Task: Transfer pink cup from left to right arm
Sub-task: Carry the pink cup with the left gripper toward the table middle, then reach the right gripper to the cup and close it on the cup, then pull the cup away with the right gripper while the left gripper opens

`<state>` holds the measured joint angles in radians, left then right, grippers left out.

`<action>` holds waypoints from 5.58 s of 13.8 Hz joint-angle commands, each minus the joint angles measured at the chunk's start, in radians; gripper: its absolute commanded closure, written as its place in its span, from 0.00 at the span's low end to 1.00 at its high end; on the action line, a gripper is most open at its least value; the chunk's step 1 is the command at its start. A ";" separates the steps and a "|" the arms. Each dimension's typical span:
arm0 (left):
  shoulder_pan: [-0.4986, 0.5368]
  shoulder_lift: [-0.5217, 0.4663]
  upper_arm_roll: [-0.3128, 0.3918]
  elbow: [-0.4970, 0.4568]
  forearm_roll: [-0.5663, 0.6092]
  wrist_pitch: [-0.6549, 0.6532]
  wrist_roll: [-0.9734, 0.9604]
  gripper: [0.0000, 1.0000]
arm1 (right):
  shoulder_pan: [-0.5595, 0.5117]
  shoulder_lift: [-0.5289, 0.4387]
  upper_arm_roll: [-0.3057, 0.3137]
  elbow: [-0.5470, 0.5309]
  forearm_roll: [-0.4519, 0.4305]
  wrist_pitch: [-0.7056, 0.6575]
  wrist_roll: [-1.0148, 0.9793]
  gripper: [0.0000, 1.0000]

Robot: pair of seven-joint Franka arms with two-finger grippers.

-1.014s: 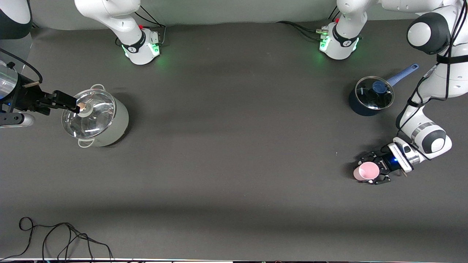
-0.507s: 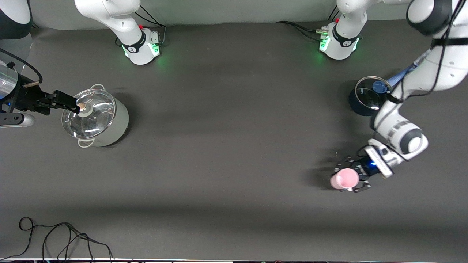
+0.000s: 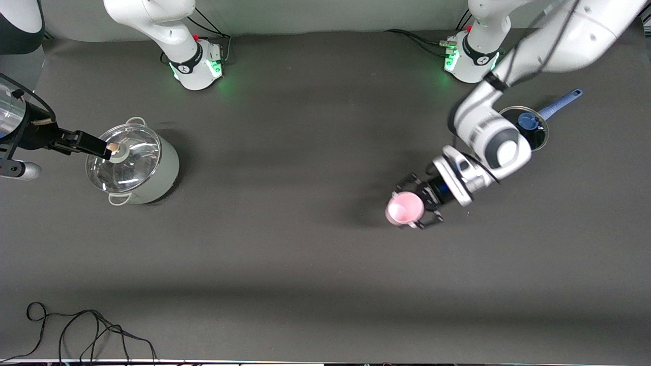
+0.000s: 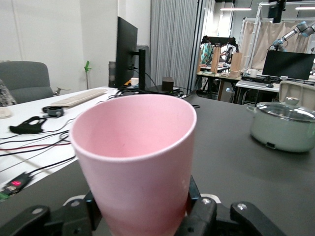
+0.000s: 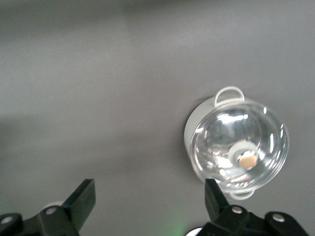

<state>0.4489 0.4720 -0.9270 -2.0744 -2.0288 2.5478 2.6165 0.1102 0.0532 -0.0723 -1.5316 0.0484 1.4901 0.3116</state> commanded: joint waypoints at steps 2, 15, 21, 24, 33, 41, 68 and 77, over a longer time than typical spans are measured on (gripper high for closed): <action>0.013 -0.078 -0.235 -0.012 -0.123 0.199 -0.022 0.68 | 0.058 -0.003 0.016 0.008 0.079 -0.011 0.339 0.05; -0.148 -0.067 -0.288 0.194 -0.129 0.448 -0.210 0.68 | 0.339 0.273 0.045 0.407 0.300 0.030 1.351 0.06; -0.153 -0.066 -0.286 0.195 -0.131 0.451 -0.214 0.67 | 0.388 0.342 0.144 0.456 0.324 0.171 1.615 0.06; -0.153 -0.066 -0.286 0.195 -0.129 0.451 -0.214 0.67 | 0.388 0.372 0.210 0.455 0.324 0.148 1.615 0.06; -0.153 -0.064 -0.286 0.195 -0.131 0.457 -0.214 0.67 | 0.388 0.445 0.261 0.458 0.309 0.062 1.560 0.18; -0.153 -0.062 -0.286 0.195 -0.131 0.457 -0.214 0.66 | 0.388 0.455 0.262 0.492 0.309 0.062 1.506 1.00; -0.111 0.043 -0.222 0.237 -0.113 0.812 -0.421 0.00 | -0.078 0.361 0.244 0.427 -0.024 -0.265 0.116 1.00; -0.121 0.045 -0.217 0.238 -0.111 0.937 -0.570 0.00 | -0.254 0.364 0.244 0.033 -0.015 0.215 -0.155 1.00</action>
<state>0.3405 0.5266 -1.1433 -1.8435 -2.1417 3.4309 2.0673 -0.1464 0.4468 0.1623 -1.3867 0.0399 1.6008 0.1729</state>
